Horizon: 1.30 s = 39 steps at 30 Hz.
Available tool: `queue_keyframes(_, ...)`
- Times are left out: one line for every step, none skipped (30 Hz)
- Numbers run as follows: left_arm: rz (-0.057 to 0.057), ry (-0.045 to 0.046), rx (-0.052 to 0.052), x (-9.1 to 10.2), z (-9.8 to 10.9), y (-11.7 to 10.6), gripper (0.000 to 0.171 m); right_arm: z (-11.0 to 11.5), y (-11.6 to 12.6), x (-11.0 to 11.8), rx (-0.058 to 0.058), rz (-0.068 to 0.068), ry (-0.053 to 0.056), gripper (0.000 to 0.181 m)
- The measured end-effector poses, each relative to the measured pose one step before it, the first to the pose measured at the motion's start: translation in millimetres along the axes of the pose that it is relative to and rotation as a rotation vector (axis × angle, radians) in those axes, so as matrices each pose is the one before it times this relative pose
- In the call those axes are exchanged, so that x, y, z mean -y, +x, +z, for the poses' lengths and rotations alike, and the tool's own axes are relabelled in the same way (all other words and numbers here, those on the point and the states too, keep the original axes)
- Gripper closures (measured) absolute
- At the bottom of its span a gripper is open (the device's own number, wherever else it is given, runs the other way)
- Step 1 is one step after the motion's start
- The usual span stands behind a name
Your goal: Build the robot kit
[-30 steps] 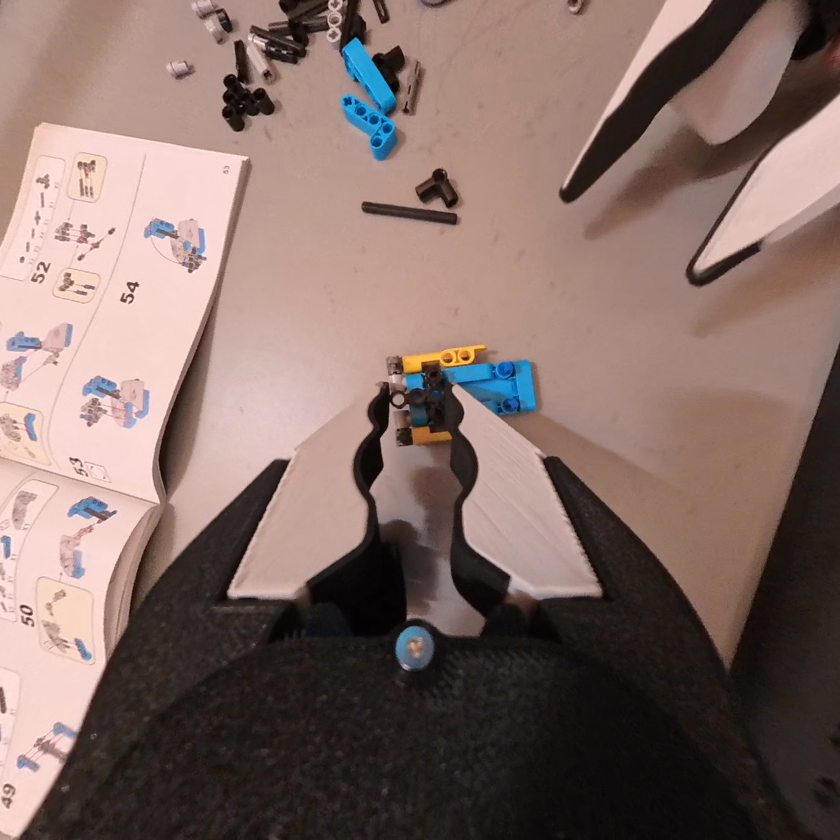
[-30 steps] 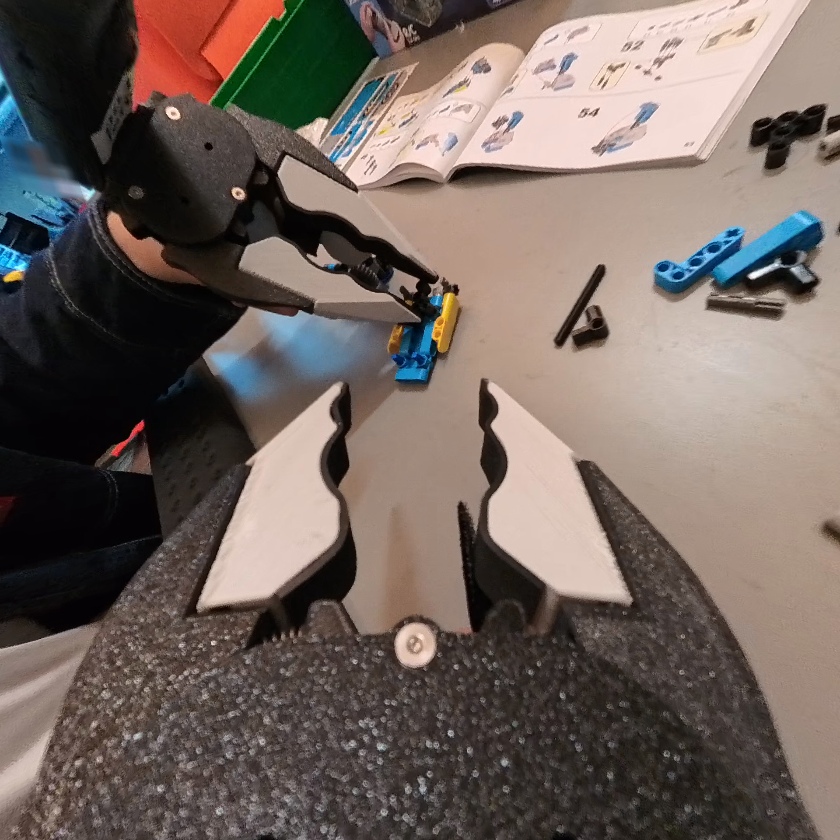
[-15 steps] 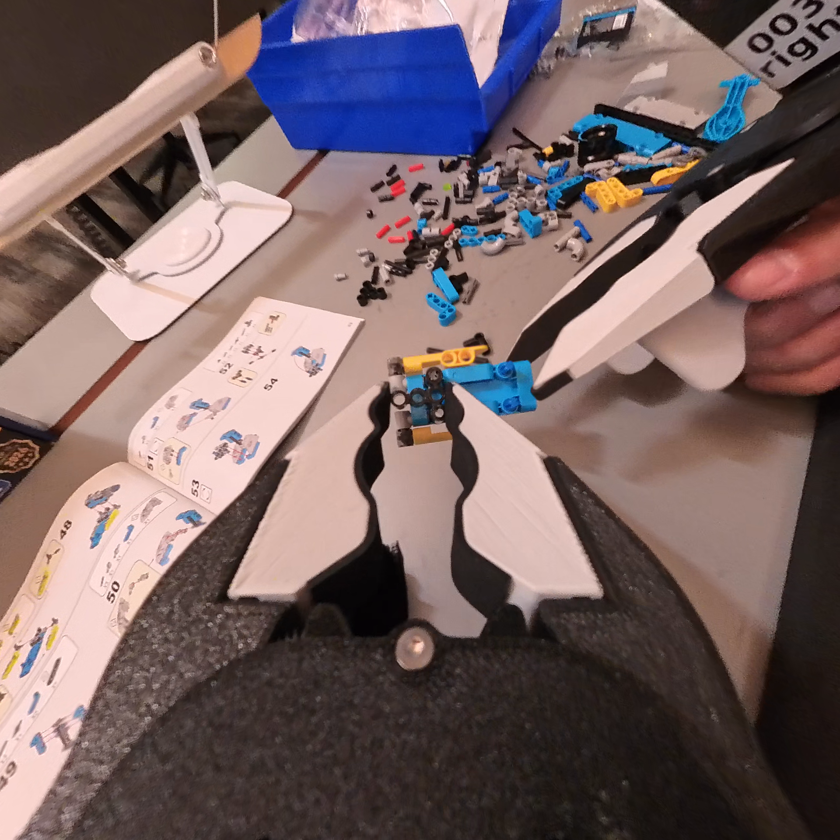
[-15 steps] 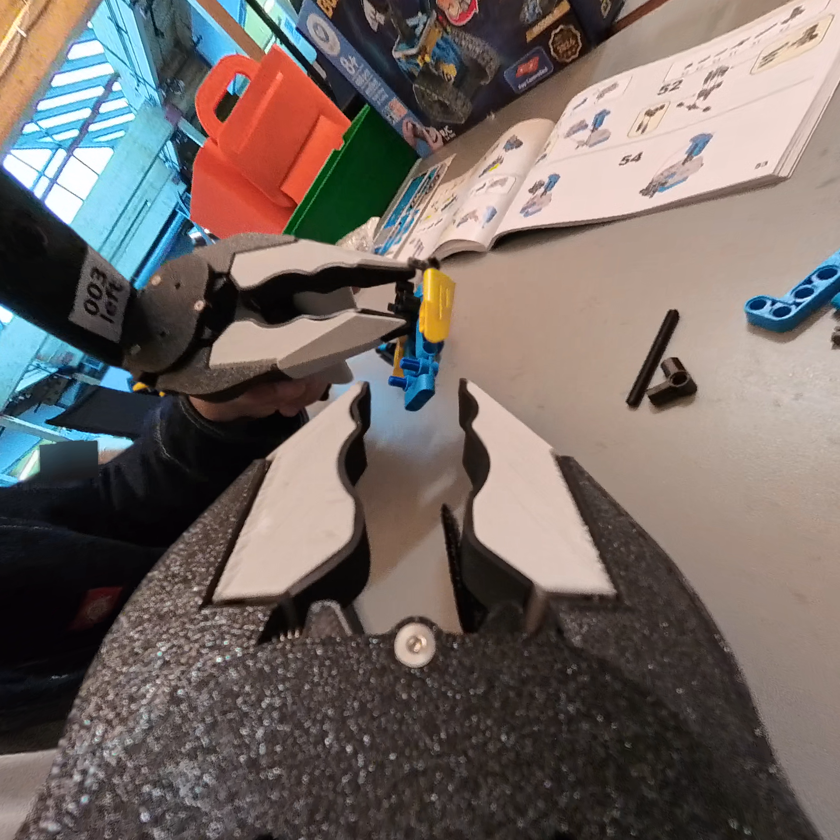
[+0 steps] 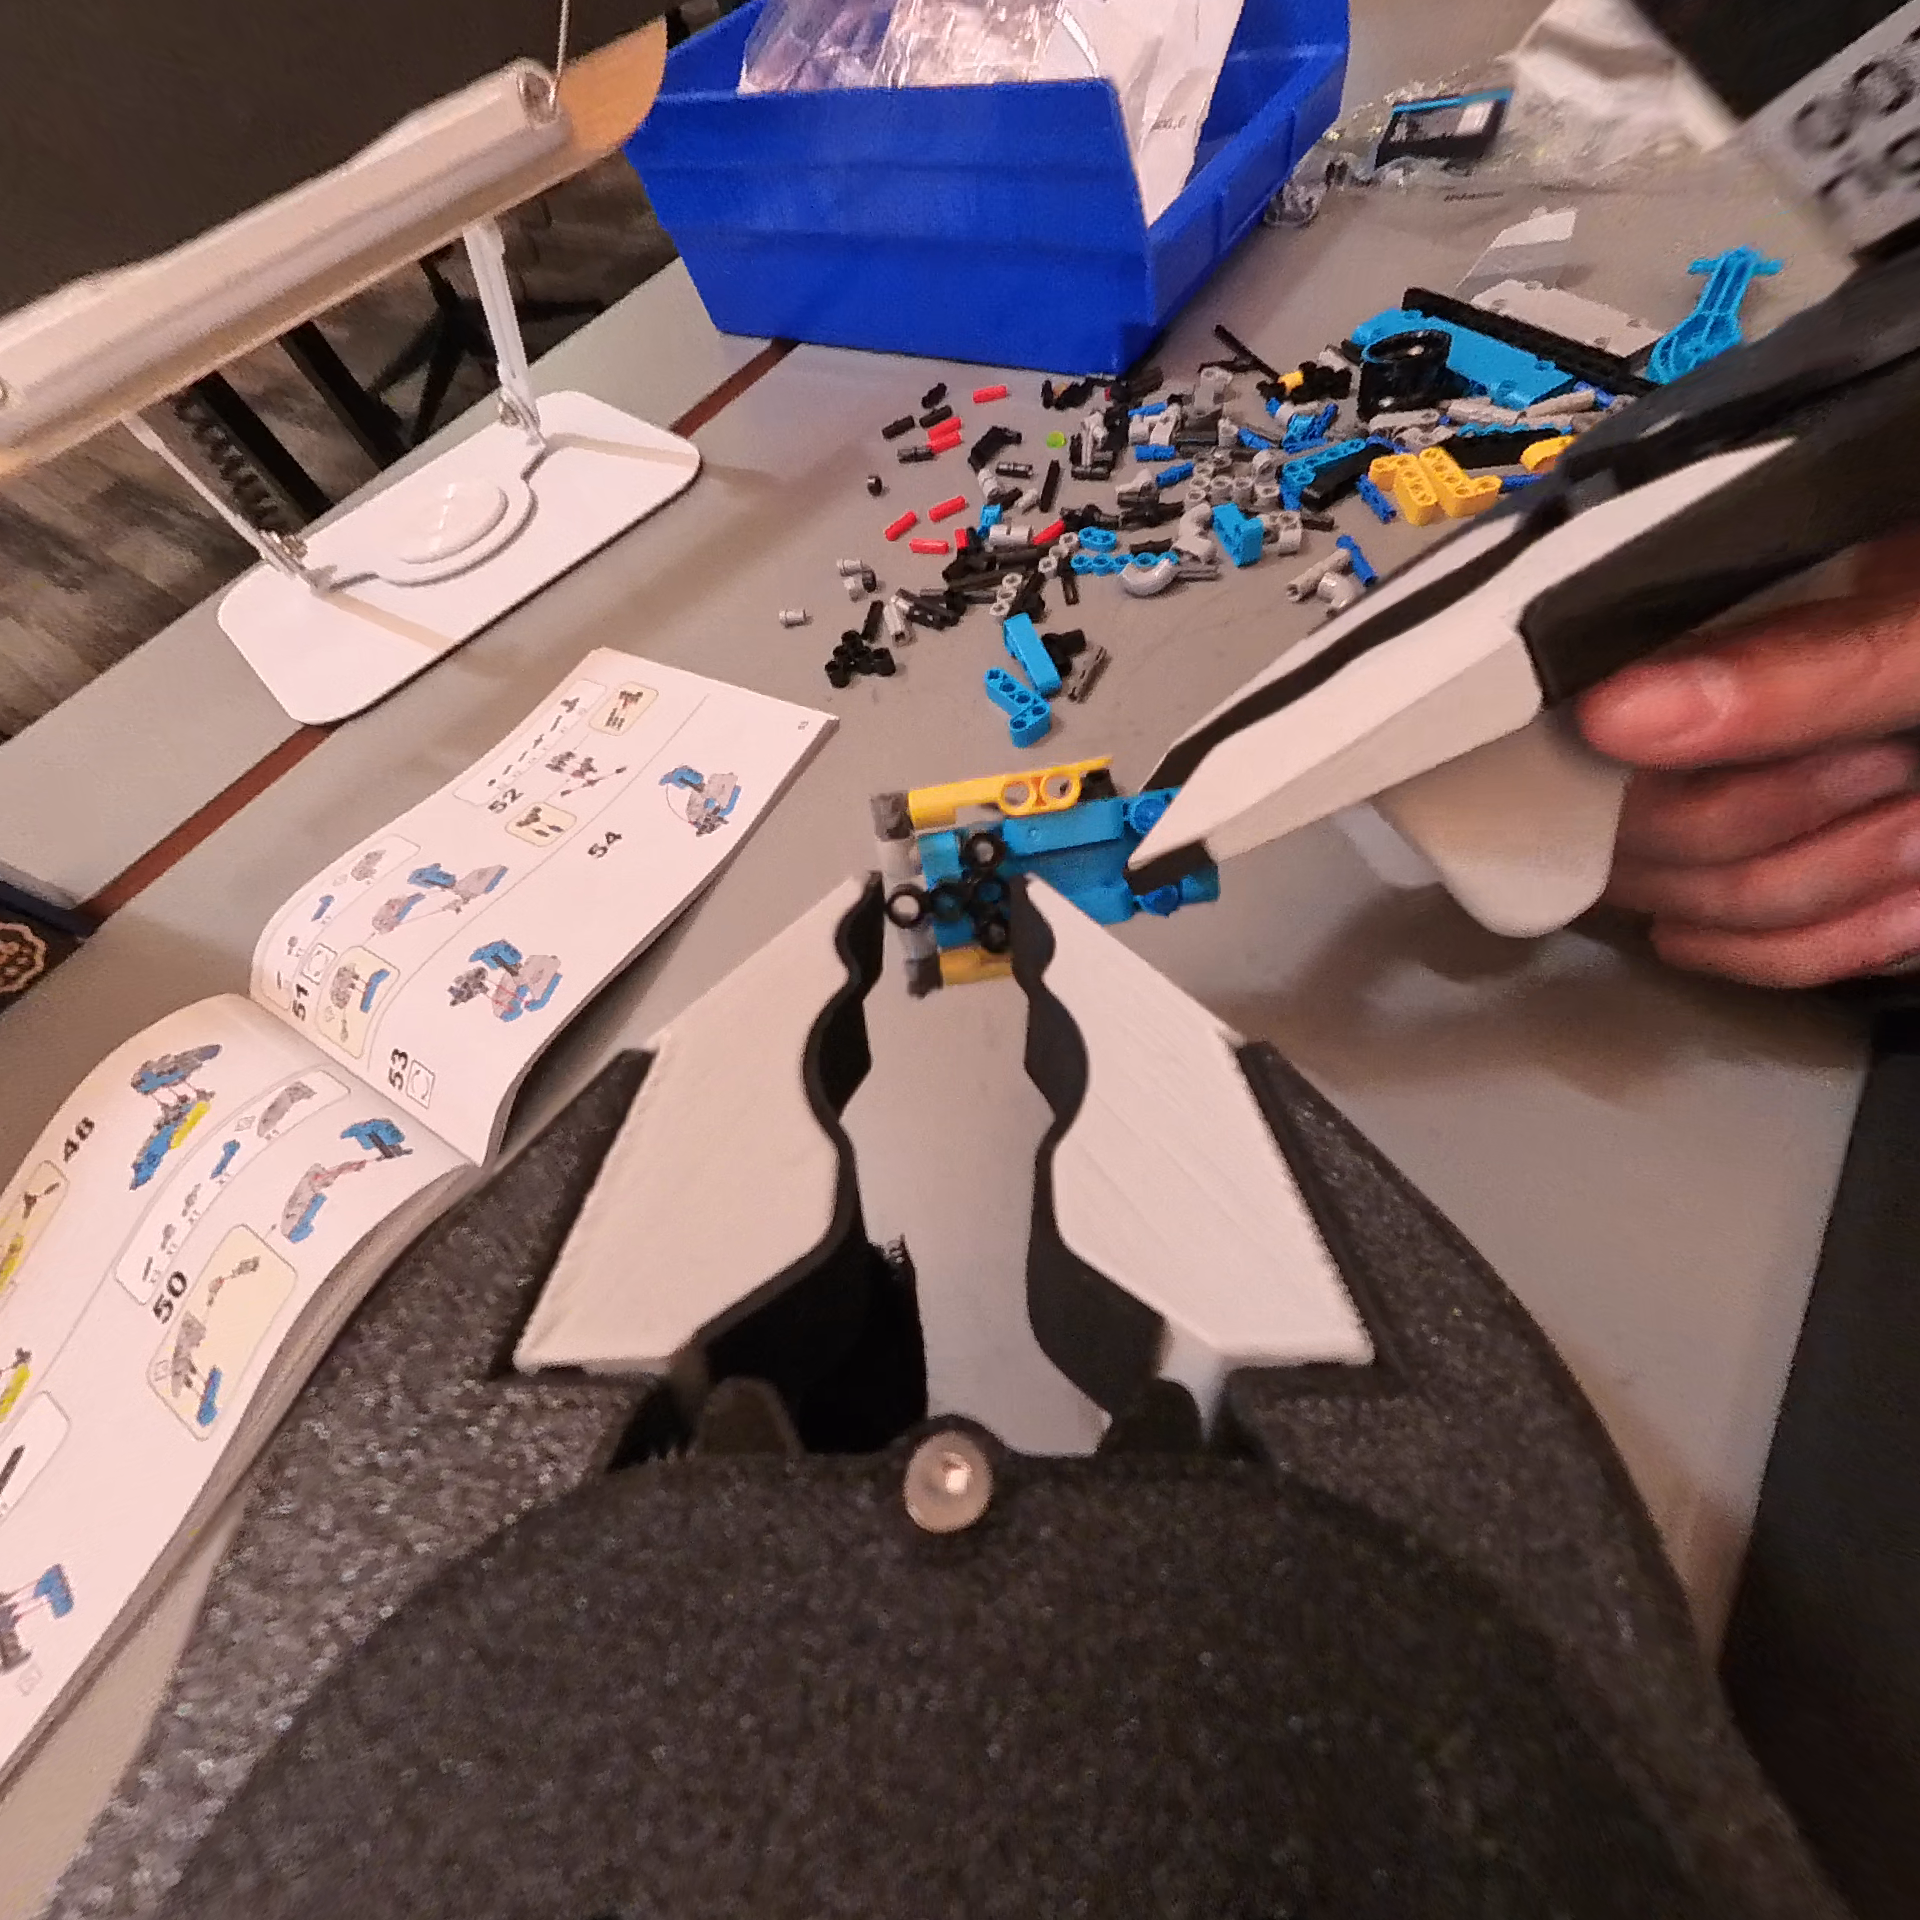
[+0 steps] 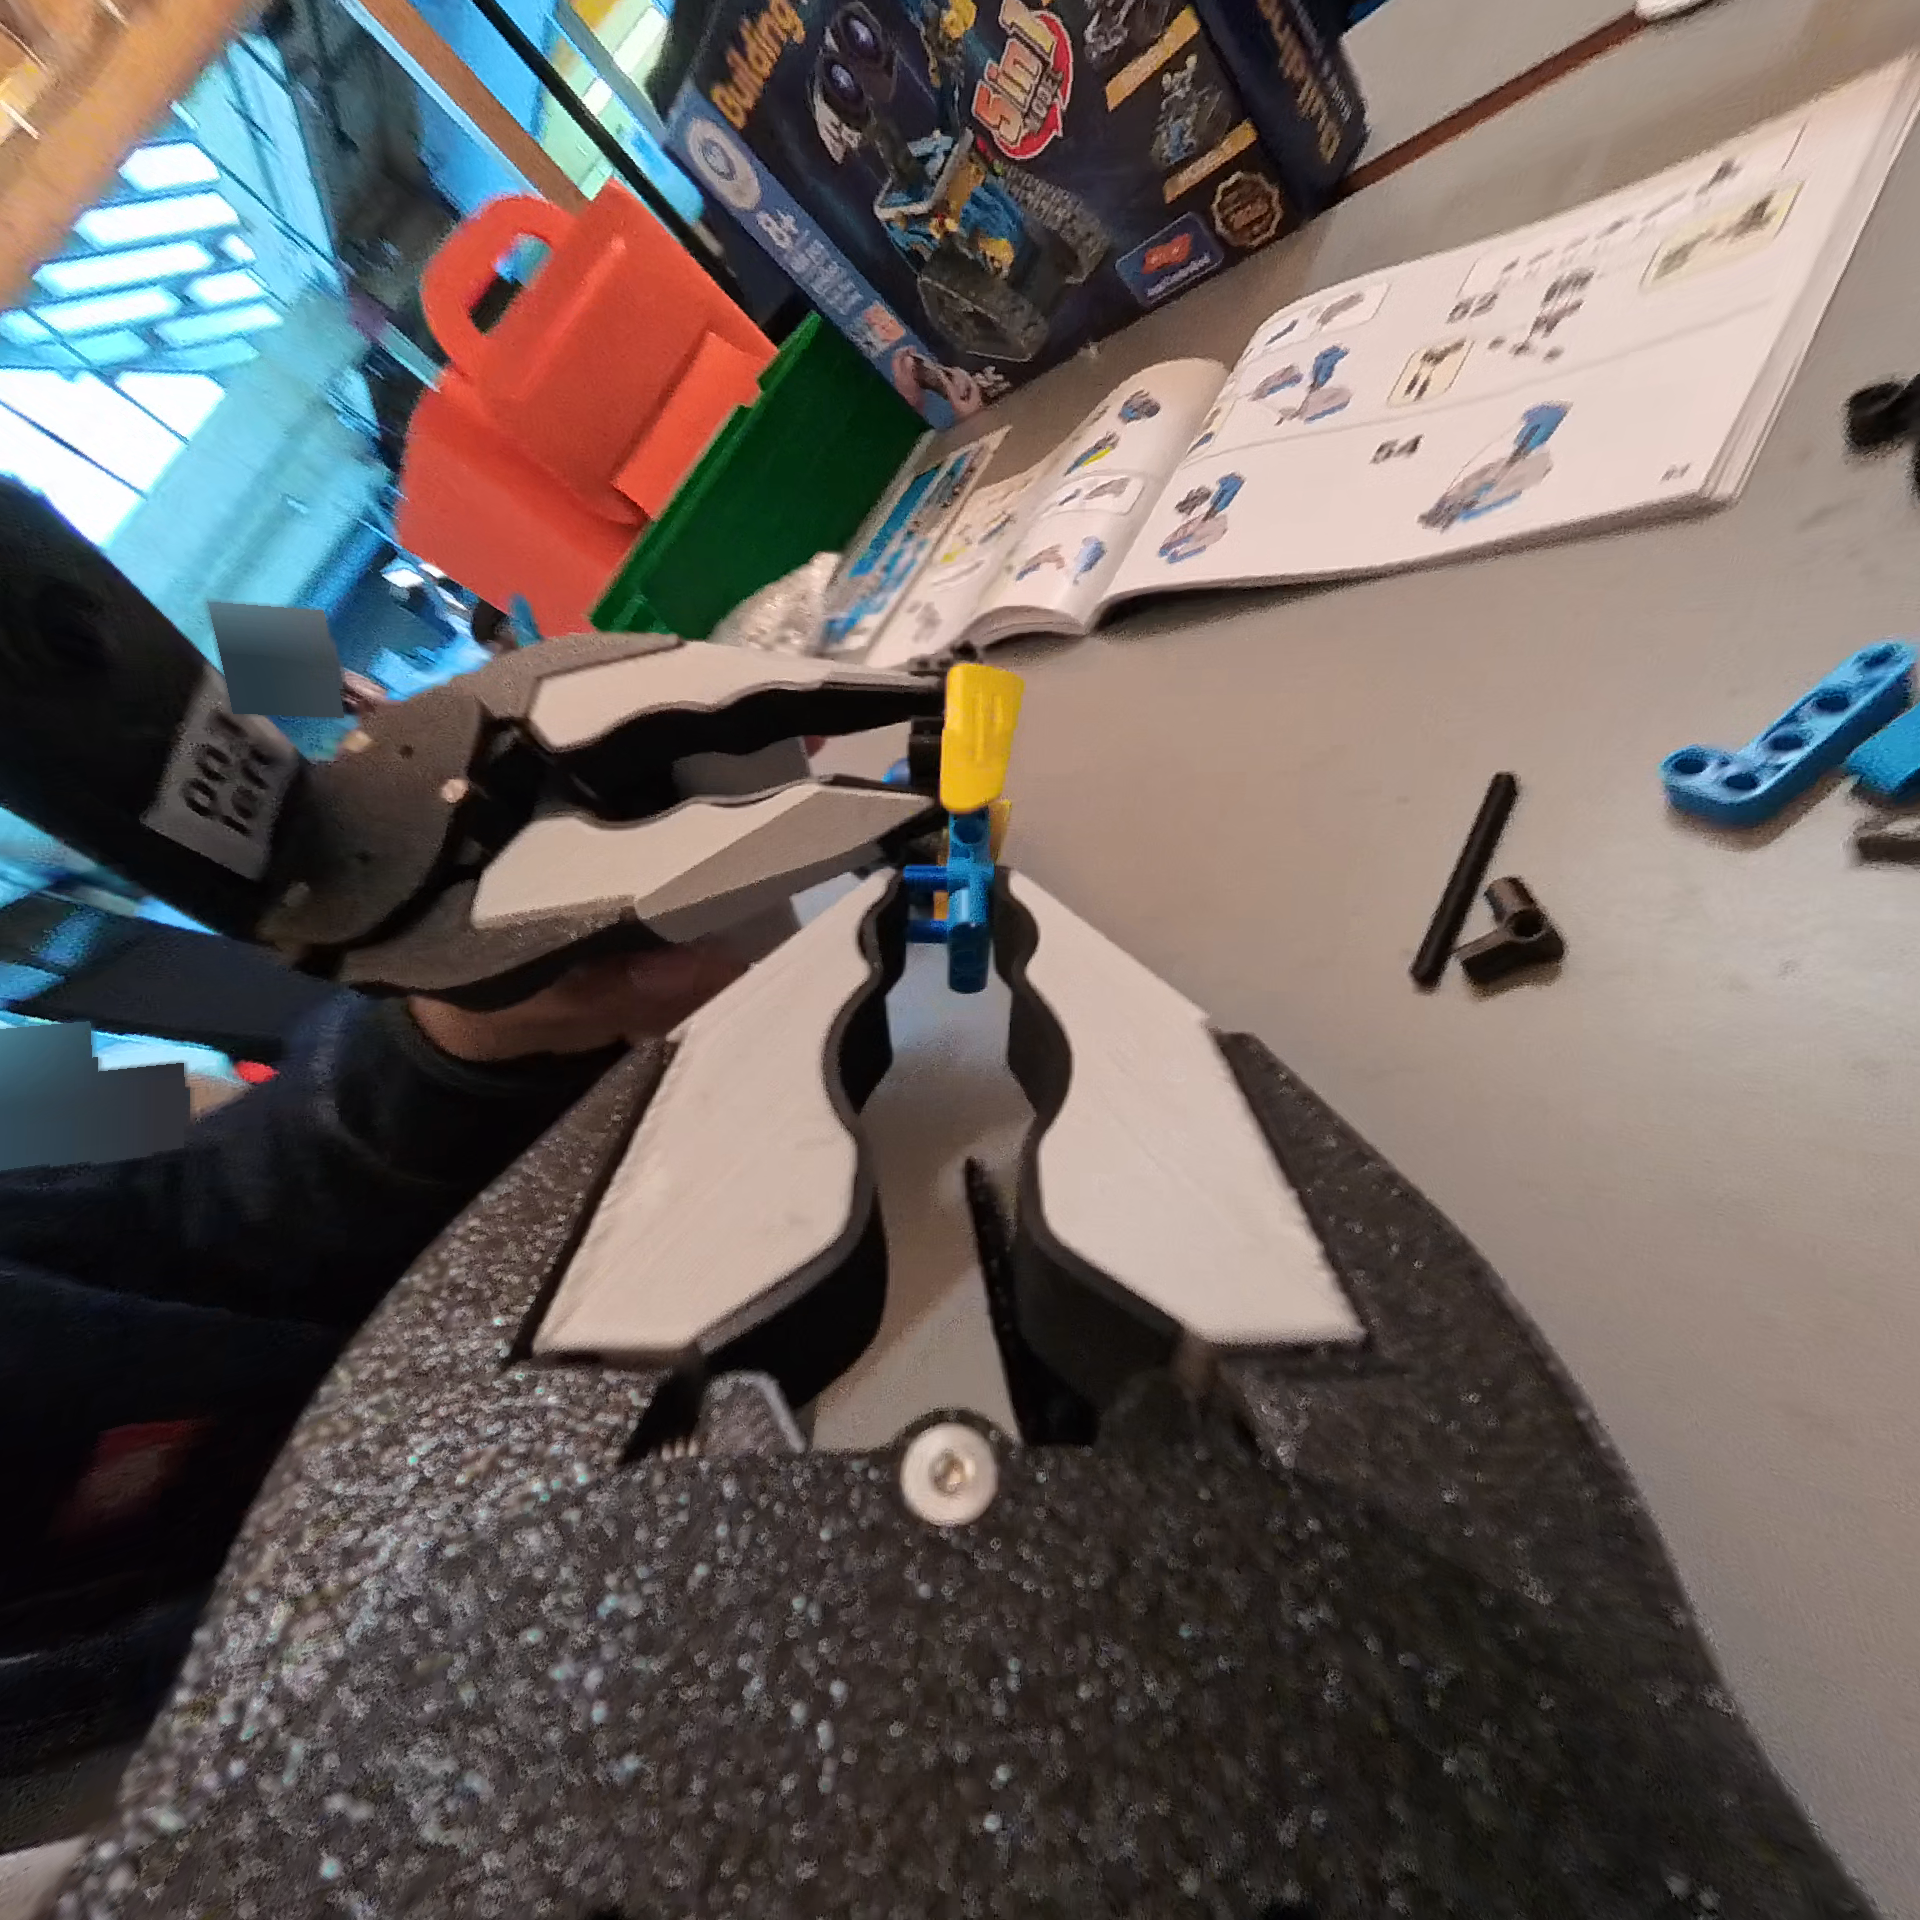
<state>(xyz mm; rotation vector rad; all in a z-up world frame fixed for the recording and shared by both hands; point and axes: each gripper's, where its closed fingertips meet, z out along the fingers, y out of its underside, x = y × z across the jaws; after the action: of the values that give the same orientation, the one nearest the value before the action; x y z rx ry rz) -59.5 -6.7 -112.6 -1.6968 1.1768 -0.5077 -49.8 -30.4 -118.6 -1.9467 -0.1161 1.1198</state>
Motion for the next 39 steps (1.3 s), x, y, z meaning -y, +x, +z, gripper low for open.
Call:
queue_keyframes(-0.0115,-0.0108,0.0029,-2.08,-0.31,-1.32,0.143,0.24,3.17,0.19,-0.0439,-0.0517,-0.0045,0.166)
queue_keyframes(-0.0139,-0.00381,-0.001,-1.23,-1.88,-1.2,0.137,0.24,3.78,0.29,-0.0446,-0.0483,-0.0045,0.166)
queue_keyframes(-0.0184,-0.0056,0.0017,-1.52,-3.31,-2.32,0.133,0.79,2.76,-0.58,-0.0323,-0.0421,-0.011,0.166)
queue_keyframes(-0.0203,-0.00153,0.0038,-1.38,-5.42,-3.31,0.131,1.34,2.63,-1.96,-0.0265,-0.0334,-0.019,0.166)
queue_keyframes(-0.0189,0.00175,0.0007,-1.58,-7.14,-3.4,0.129,1.7,2.27,-1.62,-0.0235,-0.0284,-0.0147,0.166)
queue_keyframes(-0.0178,0.00356,0.01,-1.78,-8.57,-5.43,0.128,1.8,1.4,-1.44,-0.0189,-0.0251,-0.0127,0.166)
queue_keyframes(-0.0155,0.00571,0.0159,-2.22,-9.7,-7.23,0.128,1.99,0.87,-1.16,-0.0177,-0.0253,-0.0094,0.166)
queue_keyframes(-0.0123,0.00143,0.0127,-3.35,-9.89,-7.44,0.128,2.35,0.65,-1.35,-0.0184,-0.0282,-0.011,0.166)
queue_keyframes(-0.0096,0.00185,0.0201,-3.85,-9.94,-9.07,0.128,2.86,0.22,-1.83,-0.0165,-0.0268,-0.0138,0.166)
queue_keyframes(-0.006,0.00094,0.0178,-4.87,-9.39,-9.14,0.127,3.4,-0.98,-2.04,-0.0093,-0.0232,-0.0148,0.166)
queue_keyframes(-0.0073,-0.01321,0.0011,-7.92,-7.56,-6.82,0.126,3.84,-2.64,-2.0,-0.0006,-0.0173,-0.0158,0.166)
queue_keyframes(-0.0151,-0.02463,-0.0032,-10.27,-5.24,-6.17,0.125,3.73,-3.15,-1.35,-0.0015,-0.0137,-0.0124,0.166)
queue_keyframes(-0.0216,-0.02129,0.0017,-10.18,-3.08,-6.4,0.124,3.55,-3.13,-1.03,-0.0056,-0.0187,-0.0113,0.166)
queue_keyframes(-0.0202,-0.01699,-0.0095,-9.43,-1.13,-3.64,0.125,3.39,-3.49,-0.65,-0.0061,-0.0239,-0.0093,0.166)
queue_keyframes(-0.0148,-0.02118,-0.0246,-8.94,0.65,0.11,0.126,2.78,-3.03,-0.73,-0.0093,-0.0259,-0.0084,0.166)
queue_keyframes(-0.0078,-0.01649,-0.0207,-7.36,2.19,1.05,0.127,2.3,-2.53,-1.0,-0.0121,-0.0253,-0.0086,0.166)
queue_keyframes(0.0011,-0.01145,-0.015,-5.5,3.28,1.55,0.128,1.9,-2.92,-0.32,-0.0053,-0.021,-0.0043,0.166)
queue_keyframes(0.0079,-0.01053,-0.0093,-3.96,3.89,1.73,0.128,1.54,-2.52,-0.56,-0.0034,-0.0116,-0.005,0.166)
queue_keyframes(0.0104,-0.00302,-0.0081,-1.92,4.27,2.12,0.128,1.51,-1.68,-0.98,-0.0024,-0.005,-0.0064,0.166)
queue_keyframes(0.0101,-0.00548,-0.0077,-1.29,4.08,2.02,0.129,1.27,-2.8,-0.27,0.0088,-0.0032,-0.0013,0.166)
queue_keyframes(0.0147,-0.01169,-0.0073,-1.26,3.5,2.19,0.13,0.51,-3.53,0.73,0.0149,-0.0017,0.0048,0.166)
queue_keyframes(0.0172,-0.01026,-0.001,-0.71,2.76,1.24,0.132,0.08,-1.26,0.35,0.0003,-0.0026,0.0022,0.166)
queue_keyframes(0.0119,-0.00299,0.0048,0.45,2.18,0.05,0.134,0.25,0.03,-0.15,-0.0076,-0.008,0.0,0.166)
queue_keyframes(0.0035,-0.00048,0.0001,0.96,2.24,0.13,0.136,0.41,-0.84,-0.52,-0.001,-0.0109,-0.0023,0.166)
queue_keyframes(-0.0029,-0.00472,-0.0023,0.37,2.49,0.14,0.138,0.64,-0.68,-0.85,-0.0016,-0.007,-0.0042,0.166)
queue_keyframes(-0.0036,-0.00961,0.0045,-0.36,2.91,-0.97,0.139,0.65,-1.19,-0.16,0.0014,-0.0073,-0.0009,0.166)
queue_keyframes(0.0006,-0.01752,0.0006,-1.57,3.29,-0.07,0.14,0.78,-2.19,0.33,0.0077,-0.0063,0.0008,0.166)
queue_keyframes(0.0072,-0.0229,-0.008,-2.31,3.4,1.82,0.14,0.71,-1.9,0.05,0.0056,-0.0046,-0.0004,0.166)
queue_keyframes(0.011,-0.02168,-0.0014,-1.84,3.51,1.34,0.142,0.83,-1.43,-0.33,0.0036,-0.0065,-0.0029,0.166)
queue_keyframes(0.0079,-0.0179,0.0128,-0.89,3.48,-0.8,0.148,0.72,-1.88,-0.48,0.0063,-0.0082,-0.0035,0.166)
queue_keyframes(0.0039,-0.01012,0.0085,0.51,2.92,-0.16,0.15,0.63,-1.51,-0.2,0.0038,-0.0078,-0.0027,0.166)
queue_keyframes(0.0009,-0.00017,-0.0013,1.79,1.94,1.3,0.152,0.49,-1.11,-0.41,0.0018,-0.0078,-0.003,0.166)
queue_keyframes(-0.0047,-0.00039,-0.0033,1.44,1.62,1.14,0.154,0.48,-1.16,-0.33,0.0027,-0.0076,-0.0023,0.166)
queue_keyframes(-0.0083,-0.00177,-0.0006,0.92,1.48,0.65,0.154,0.26,-0.58,-0.13,0.0006,-0.0043,-0.0008,0.166)
queue_keyframes(-0.0037,-0.00053,-0.0029,0.69,0.95,0.93,0.154,0.04,-0.12,0.07,-0.0001,-0.0021,0.0008,0.166)
queue_keyframes(0.0013,-0.00221,-0.0014,0.01,0.47,0.73,0.155,0.1,0.13,-0.16,0.0006,0.0011,-0.0003,0.166)
queue_keyframes(0.0004,-0.00135,-0.0016,-0.22,0.16,0.3,0.155,0.3,0.23,-0.36,0.002,0.0039,-0.0018,0.166)
queue_keyframes(-0.0035,0.00006,-0.0027,-0.18,-0.03,0.08,0.155,0.52,0.3,-0.81,0.0018,0.0053,-0.0044,0.166)
queue_keyframes(-0.0084,0.00023,-0.0056,-0.28,-0.13,-0.07,0.156,0.68,0.56,-0.98,0.0005,0.0059,-0.0064,0.166)
